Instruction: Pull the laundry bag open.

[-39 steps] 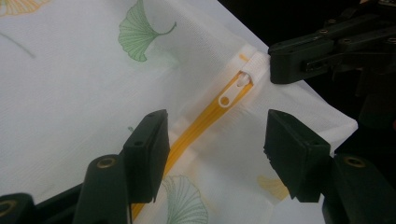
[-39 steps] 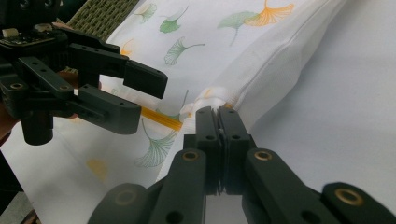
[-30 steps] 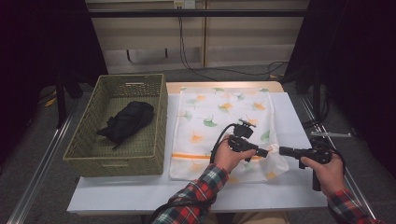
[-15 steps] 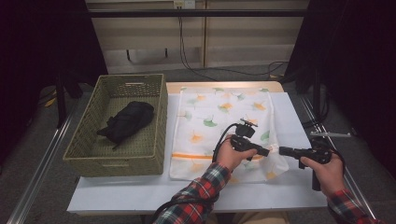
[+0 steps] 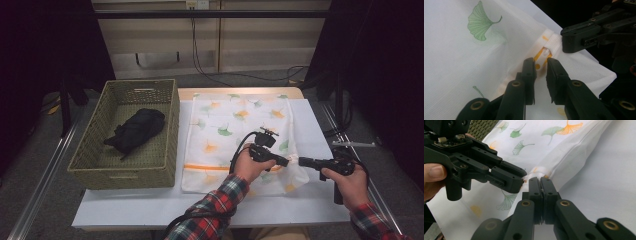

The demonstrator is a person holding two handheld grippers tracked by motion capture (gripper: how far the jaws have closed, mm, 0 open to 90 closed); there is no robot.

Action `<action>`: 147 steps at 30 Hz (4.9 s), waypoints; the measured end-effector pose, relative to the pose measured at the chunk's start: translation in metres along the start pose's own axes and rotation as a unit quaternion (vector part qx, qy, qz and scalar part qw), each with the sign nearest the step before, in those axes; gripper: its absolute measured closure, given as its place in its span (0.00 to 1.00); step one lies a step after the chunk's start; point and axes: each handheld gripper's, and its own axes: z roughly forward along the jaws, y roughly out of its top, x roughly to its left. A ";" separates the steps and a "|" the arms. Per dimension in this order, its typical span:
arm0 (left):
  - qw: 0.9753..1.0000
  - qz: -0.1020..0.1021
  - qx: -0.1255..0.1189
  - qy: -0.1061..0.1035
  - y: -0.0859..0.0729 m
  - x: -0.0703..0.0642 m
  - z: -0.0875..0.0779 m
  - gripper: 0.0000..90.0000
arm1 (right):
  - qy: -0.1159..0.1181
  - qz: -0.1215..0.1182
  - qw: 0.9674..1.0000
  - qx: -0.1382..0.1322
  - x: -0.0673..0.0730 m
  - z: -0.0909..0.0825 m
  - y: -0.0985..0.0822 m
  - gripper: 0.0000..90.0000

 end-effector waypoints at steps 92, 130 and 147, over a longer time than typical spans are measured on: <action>0.996 0.073 0.039 0.032 0.011 -0.013 0.000 0.98 | 0.053 0.061 0.997 0.016 0.001 0.009 -0.002 0.98; 0.997 -0.023 0.058 0.050 0.010 -0.012 -0.006 1.00 | 0.054 0.067 0.996 0.008 0.002 0.002 -0.002 1.00; 0.994 -0.058 0.069 0.060 0.001 0.000 -0.021 1.00 | 0.050 0.066 0.997 0.003 0.002 -0.001 -0.002 1.00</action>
